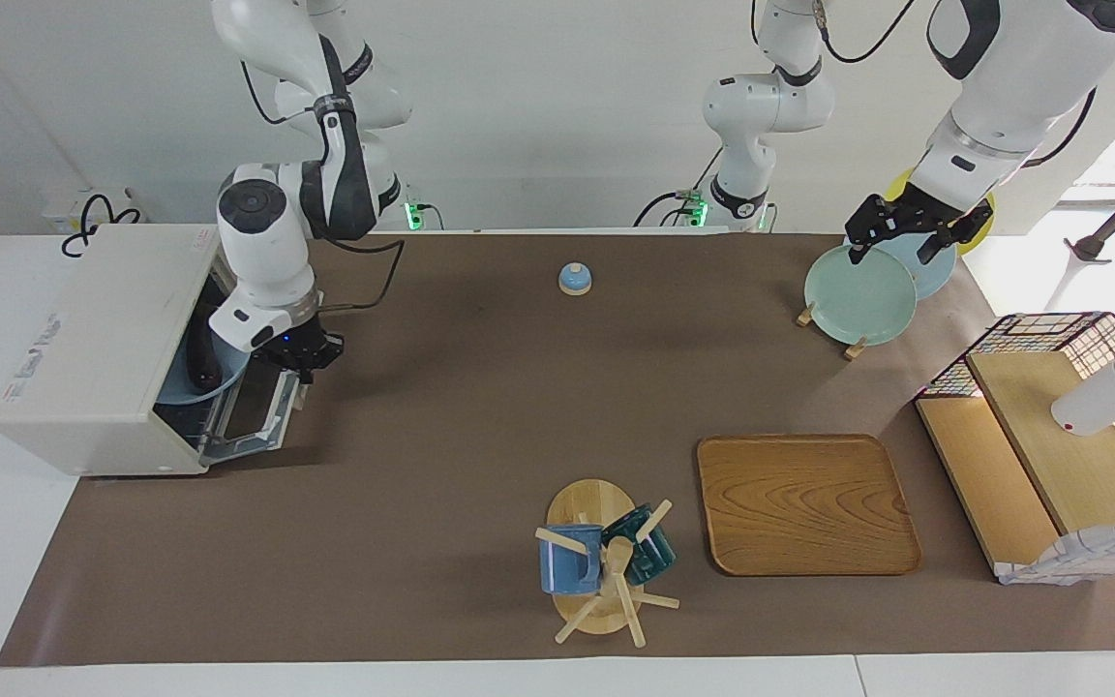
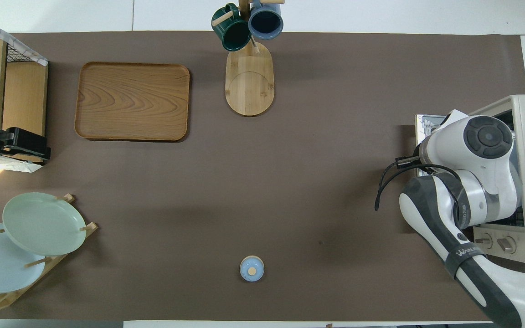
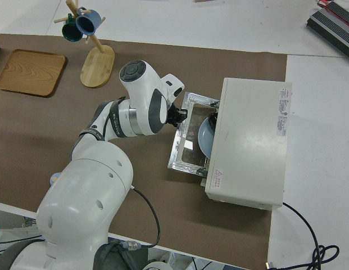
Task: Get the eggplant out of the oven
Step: 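Reach the right gripper into the open toaster oven toward the eggplant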
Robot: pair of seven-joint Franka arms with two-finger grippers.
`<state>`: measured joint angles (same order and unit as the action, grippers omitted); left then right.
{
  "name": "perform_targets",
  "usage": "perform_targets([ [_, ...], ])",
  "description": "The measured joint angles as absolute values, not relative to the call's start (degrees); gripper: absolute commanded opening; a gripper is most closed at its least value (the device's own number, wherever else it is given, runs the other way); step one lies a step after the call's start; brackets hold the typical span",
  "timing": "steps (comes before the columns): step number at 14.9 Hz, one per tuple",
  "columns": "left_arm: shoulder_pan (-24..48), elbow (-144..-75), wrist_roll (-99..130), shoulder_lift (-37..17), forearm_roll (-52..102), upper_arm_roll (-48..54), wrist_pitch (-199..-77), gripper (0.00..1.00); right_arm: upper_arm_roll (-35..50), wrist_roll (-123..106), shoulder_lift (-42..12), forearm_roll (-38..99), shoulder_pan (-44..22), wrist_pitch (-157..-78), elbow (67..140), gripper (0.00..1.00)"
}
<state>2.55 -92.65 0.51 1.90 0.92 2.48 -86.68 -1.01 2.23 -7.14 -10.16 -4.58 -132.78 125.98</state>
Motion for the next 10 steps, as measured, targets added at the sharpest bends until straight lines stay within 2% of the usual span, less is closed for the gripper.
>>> perform_targets([
  [7, 2.5, -92.7, 0.5, 1.9, 0.9, 2.5, -86.7, 1.00, -1.4, 4.9, -7.2, -4.6, -6.4, -132.5, 125.6, 0.00],
  [9, 2.5, -92.7, 0.5, 1.9, 0.9, 2.5, -86.7, 1.00, -1.3, 7.5, -7.1, -4.6, -8.3, -128.5, 123.9, 0.00],
  [10, 2.5, -92.7, 0.5, 1.9, 0.9, 2.5, -86.7, 1.00, -1.3, 8.1, -6.8, -4.6, -8.6, -125.1, 122.1, 0.05],
])
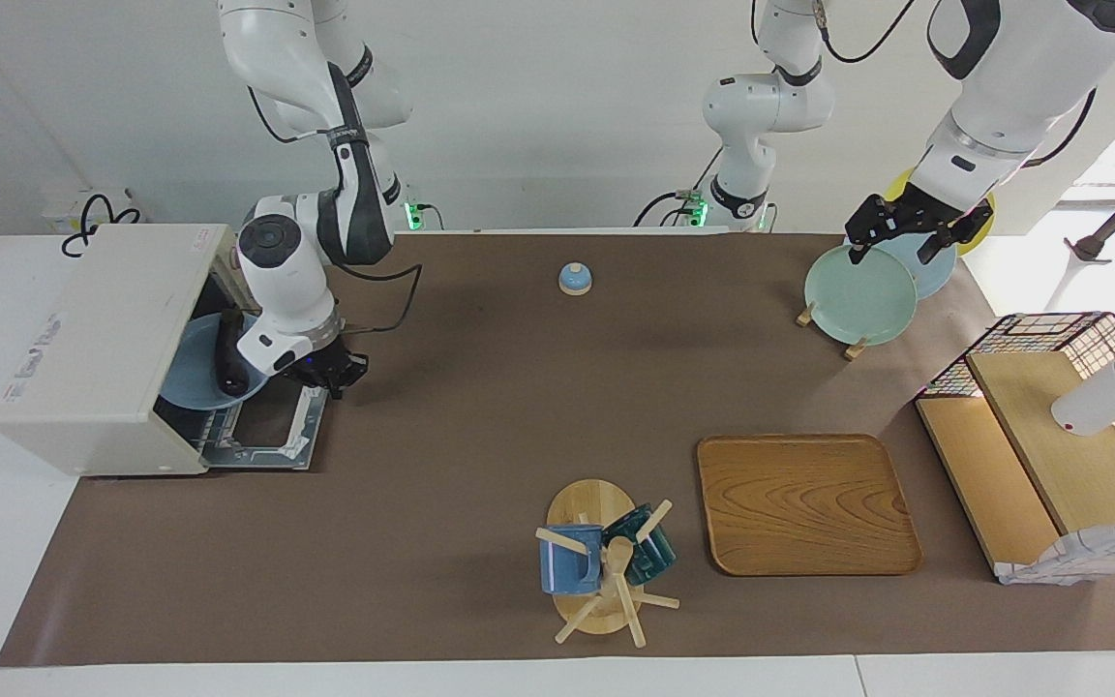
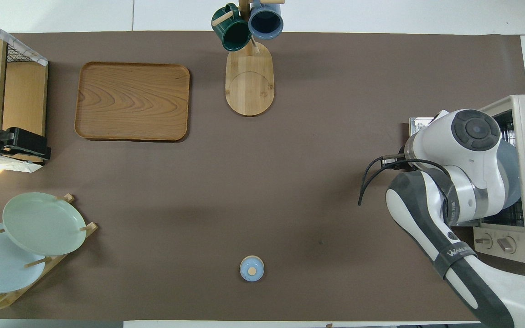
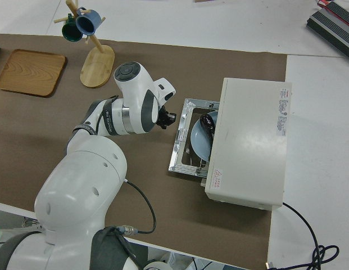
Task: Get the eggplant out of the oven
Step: 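Reach the right gripper into the open toaster oven toward the eggplant, then grasp the purple eggplant with the right gripper and pull it out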
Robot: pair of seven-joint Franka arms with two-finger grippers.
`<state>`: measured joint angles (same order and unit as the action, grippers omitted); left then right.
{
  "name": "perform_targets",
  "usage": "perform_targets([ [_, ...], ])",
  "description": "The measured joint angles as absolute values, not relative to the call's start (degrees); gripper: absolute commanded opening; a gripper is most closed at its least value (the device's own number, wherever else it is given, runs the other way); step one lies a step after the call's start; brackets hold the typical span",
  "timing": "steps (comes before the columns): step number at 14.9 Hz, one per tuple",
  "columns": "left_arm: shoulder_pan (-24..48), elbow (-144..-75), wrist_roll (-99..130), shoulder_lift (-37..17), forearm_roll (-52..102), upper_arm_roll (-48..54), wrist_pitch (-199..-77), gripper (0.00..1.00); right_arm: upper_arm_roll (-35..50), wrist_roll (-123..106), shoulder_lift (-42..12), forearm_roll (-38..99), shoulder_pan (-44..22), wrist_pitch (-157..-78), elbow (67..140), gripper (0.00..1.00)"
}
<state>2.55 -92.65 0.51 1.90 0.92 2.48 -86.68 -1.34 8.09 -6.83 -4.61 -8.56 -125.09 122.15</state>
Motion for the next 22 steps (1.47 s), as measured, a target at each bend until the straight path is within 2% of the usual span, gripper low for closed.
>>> perform_targets([
  [2, 2.5, -92.7, 0.5, 1.9, 0.9, 2.5, -86.7, 1.00, -1.9, 8.3, -5.5, -4.6, -7.9, -118.6, 119.0, 0.28],
  [3, 2.5, -92.7, 0.5, 1.9, 0.9, 2.5, -86.7, 1.00, -2.2, 8.3, -4.1, -4.6, -6.7, -115.2, 117.9, 0.35],
  [6, 2.5, -92.7, 0.5, 1.9, 0.9, 2.5, -86.7, 1.00, -2.4, 8.0, -0.4, -5.1, -3.5, -109.9, 118.0, 0.43],
  [11, 2.5, -92.7, 0.5, 1.9, 0.9, 2.5, -86.7, 1.00, -2.4, 4.8, 0.4, -5.5, -1.7, -110.0, 120.3, 0.42],
  [16, 2.5, -92.7, 0.5, 1.9, 0.9, 2.5, -86.7, 1.00, -2.4, -4.2, 0.4, -5.6, 1.3, -113.9, 122.4, 0.42],
  [22, 2.5, -92.7, 0.5, 1.9, 0.9, 2.5, -86.7, 1.00, -2.4, -8.3, 1.5, -5.6, 1.6, -120.2, 127.6, 0.39],
])
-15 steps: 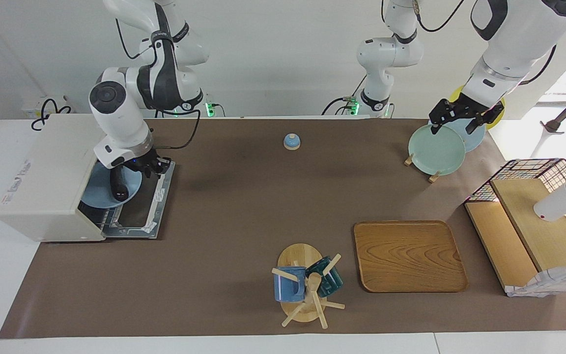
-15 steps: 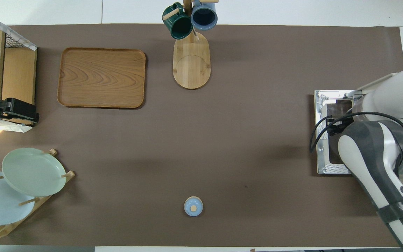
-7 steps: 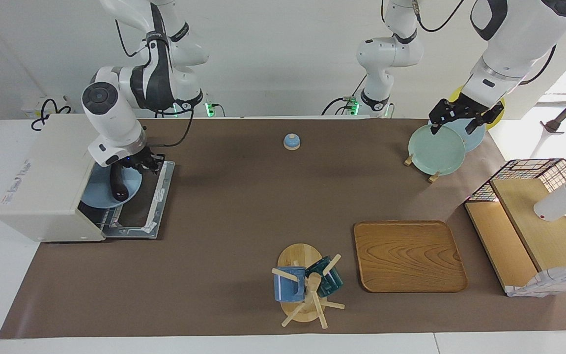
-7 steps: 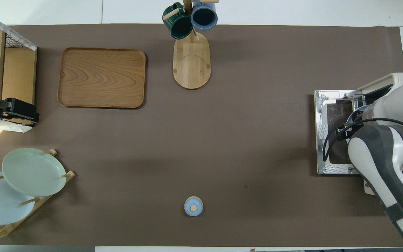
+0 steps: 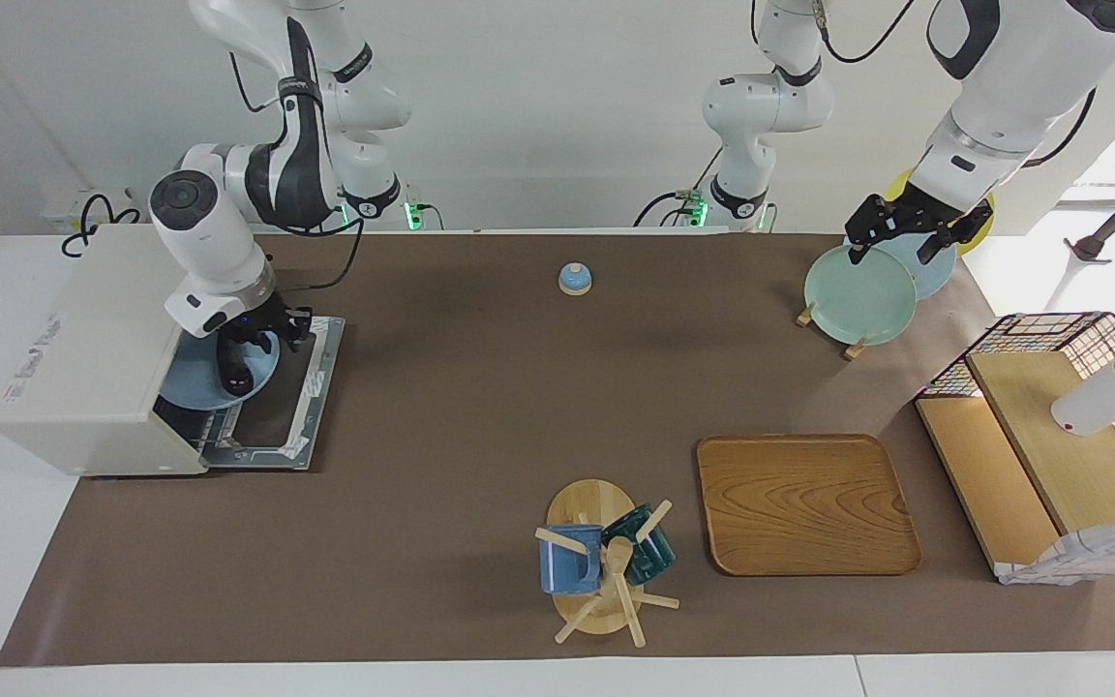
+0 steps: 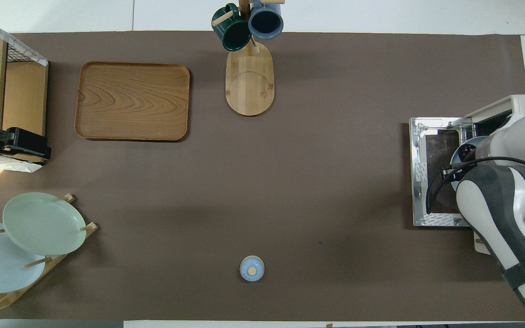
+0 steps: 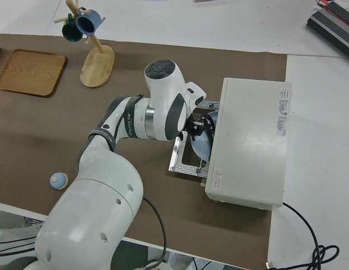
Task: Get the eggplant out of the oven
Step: 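Grasp the purple eggplant with the right gripper and pull it out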
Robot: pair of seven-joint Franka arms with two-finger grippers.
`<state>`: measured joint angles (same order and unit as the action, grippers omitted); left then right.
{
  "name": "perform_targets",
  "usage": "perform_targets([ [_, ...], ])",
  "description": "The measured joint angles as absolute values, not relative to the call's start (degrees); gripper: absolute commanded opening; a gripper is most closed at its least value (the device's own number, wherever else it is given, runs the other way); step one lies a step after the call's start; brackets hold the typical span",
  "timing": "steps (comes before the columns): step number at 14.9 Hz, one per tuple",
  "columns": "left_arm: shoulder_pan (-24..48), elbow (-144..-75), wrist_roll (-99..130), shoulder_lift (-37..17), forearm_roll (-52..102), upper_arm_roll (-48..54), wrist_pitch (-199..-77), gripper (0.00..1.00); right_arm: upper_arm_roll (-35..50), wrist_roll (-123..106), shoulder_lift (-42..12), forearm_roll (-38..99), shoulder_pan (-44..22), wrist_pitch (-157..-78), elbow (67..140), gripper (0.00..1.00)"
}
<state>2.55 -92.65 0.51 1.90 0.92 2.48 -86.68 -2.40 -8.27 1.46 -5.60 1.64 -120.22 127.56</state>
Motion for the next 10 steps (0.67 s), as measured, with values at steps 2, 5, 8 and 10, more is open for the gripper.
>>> perform_targets([
  [2, 2.5, -92.7, 0.5, 1.9, 0.9, 2.5, -86.7, 1.00, -2.4, -10.2, 1.8, -5.6, 2.3, -120.9, 128.2, 0.31],
  [5, 2.5, -92.7, 0.5, 1.9, 0.9, 2.5, -86.7, 1.00, -2.4, -10.8, 2.0, -5.6, 2.5, -121.0, 128.4, 0.27],
  [8, 2.5, -92.7, 0.5, 1.9, 0.9, 2.5, -86.7, 1.00, -2.4, -10.8, 2.0, -5.6, 2.5, -121.8, 128.9, 0.27],
  [10, 2.5, -92.7, 0.5, 1.9, 0.9, 2.5, -86.7, 1.00, -2.4, -10.8, 2.2, -5.6, 2.6, -122.8, 129.6, 0.27],
])
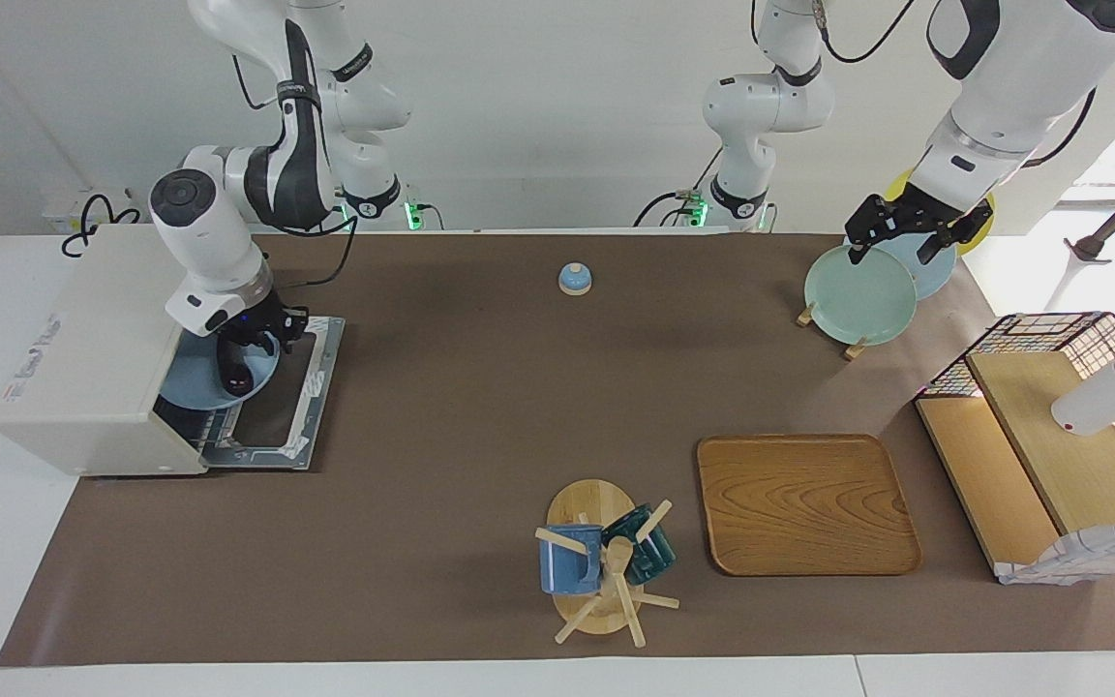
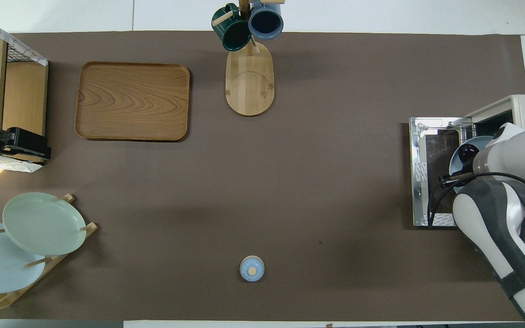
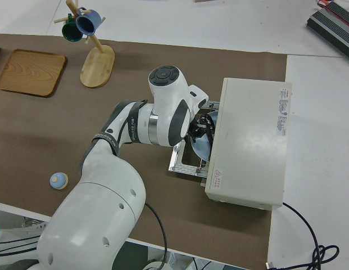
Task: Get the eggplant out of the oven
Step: 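Grasp the purple eggplant with the right gripper and pull it out, then carry the eggplant to the light blue plate and lower it there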
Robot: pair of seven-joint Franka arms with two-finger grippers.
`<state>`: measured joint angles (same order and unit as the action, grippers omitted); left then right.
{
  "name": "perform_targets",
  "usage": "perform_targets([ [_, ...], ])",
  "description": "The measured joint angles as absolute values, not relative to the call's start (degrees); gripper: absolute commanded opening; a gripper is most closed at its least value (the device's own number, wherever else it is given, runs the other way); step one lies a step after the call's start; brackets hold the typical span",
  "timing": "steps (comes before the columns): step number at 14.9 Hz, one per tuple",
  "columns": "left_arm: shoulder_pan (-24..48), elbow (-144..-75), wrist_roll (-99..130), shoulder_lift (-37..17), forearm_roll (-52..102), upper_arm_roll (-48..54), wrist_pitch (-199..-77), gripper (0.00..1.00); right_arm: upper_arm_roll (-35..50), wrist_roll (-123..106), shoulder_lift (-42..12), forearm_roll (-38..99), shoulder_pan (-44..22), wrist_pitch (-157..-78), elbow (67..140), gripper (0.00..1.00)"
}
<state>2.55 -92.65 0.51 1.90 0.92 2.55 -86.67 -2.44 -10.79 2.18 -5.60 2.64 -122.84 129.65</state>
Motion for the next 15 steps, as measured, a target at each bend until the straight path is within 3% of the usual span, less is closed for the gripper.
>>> perform_targets([
  [1, 2.5, -92.7, 0.5, 1.9, 0.9, 2.6, -86.7, 1.00, -2.4, -10.8, 2.3, -5.6, 2.7, -123.0, 130.0, 0.25],
  [3, 2.5, -92.7, 0.5, 1.9, 0.9, 2.6, -86.7, 1.00, -2.5, -10.8, 2.5, -5.6, 2.8, -123.1, 130.4, 0.00],
  [9, 2.5, -92.7, 0.5, 1.9, 0.9, 2.6, -86.7, 1.00, -2.3, -10.8, 3.6, -6.1, 2.7, -123.1, 130.3, 0.00],
  [10, 2.5, -92.7, 0.5, 1.9, 0.9, 2.6, -86.6, 0.59, -2.0, -10.8, 3.7, -6.4, 2.6, -123.1, 130.0, 0.00],
  [11, 2.5, -92.7, 0.5, 1.9, 0.9, 2.6, -86.6, 0.01, -1.5, -10.8, 3.6, -6.5, 2.1, -122.7, 129.3, 0.00],
  [15, 2.5, -92.8, 0.7, 1.9, 0.9, 2.5, -86.6, 0.00, -0.2, 1.4, 2.1, -7.5, -10.5, -117.6, 122.2, 0.00],
])
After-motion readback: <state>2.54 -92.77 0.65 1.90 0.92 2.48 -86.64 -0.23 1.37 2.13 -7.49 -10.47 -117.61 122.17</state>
